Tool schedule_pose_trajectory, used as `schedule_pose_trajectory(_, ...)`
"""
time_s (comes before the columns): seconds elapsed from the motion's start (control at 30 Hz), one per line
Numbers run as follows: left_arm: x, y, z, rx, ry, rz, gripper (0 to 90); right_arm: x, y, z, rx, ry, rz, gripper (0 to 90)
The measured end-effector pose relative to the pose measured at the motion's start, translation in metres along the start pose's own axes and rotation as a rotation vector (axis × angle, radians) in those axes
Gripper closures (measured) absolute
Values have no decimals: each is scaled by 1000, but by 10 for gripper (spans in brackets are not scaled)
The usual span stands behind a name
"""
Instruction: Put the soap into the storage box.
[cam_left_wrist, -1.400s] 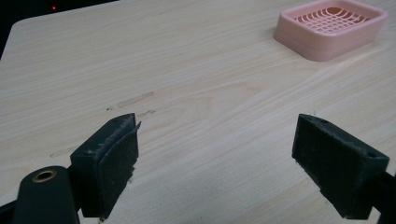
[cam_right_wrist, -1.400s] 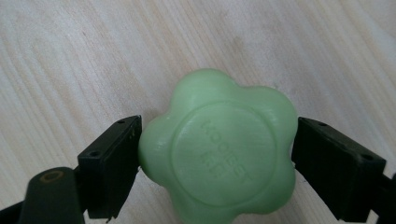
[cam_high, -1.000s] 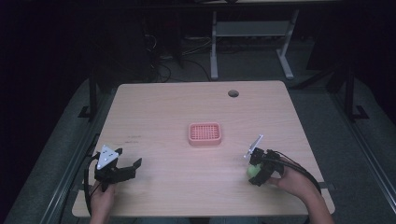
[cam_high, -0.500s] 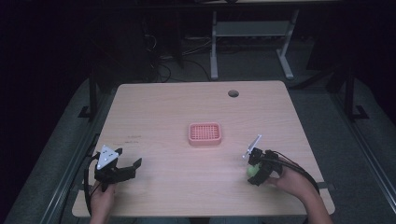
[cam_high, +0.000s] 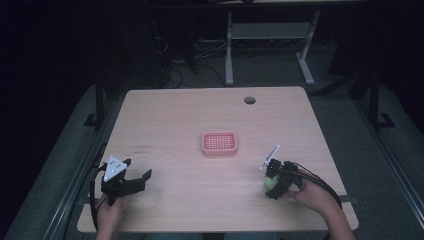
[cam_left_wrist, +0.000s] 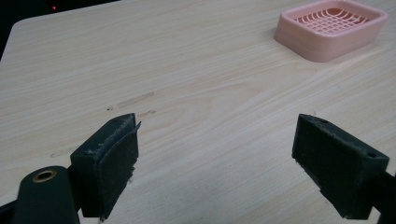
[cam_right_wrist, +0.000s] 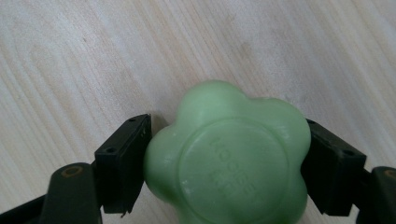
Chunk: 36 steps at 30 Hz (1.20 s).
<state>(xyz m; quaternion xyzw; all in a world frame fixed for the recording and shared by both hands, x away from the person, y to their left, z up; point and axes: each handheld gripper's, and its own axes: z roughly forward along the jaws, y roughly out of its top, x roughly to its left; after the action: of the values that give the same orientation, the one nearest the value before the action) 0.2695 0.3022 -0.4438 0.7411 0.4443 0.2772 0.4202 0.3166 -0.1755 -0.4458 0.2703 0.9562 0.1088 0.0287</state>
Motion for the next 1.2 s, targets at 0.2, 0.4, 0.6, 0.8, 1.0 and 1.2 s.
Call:
schedule_pose_trajectory(0.2,0,0,0,-1,0,-1,143,0,0,0,-1,-3,8,253)
schedule_pose_trajectory(0.4,0,0,0,1,1,-1,143,0,-1,-1,-13,-1,12,255)
schedule_pose_trajectory(0.6,0,0,0,-1,1,-2,143,2,-1,-1,-18,-17,-16,258)
schedule_pose_trajectory(0.8,1,0,0,1,2,-2,143,4,-2,-2,-17,-14,-24,259)
schedule_pose_trajectory(1.0,1,0,0,-1,1,-1,143,4,-3,-3,-24,-15,-35,260)
schedule_pose_trajectory(1.2,1,0,0,-1,2,-1,143,3,-1,-10,-45,-9,-34,260)
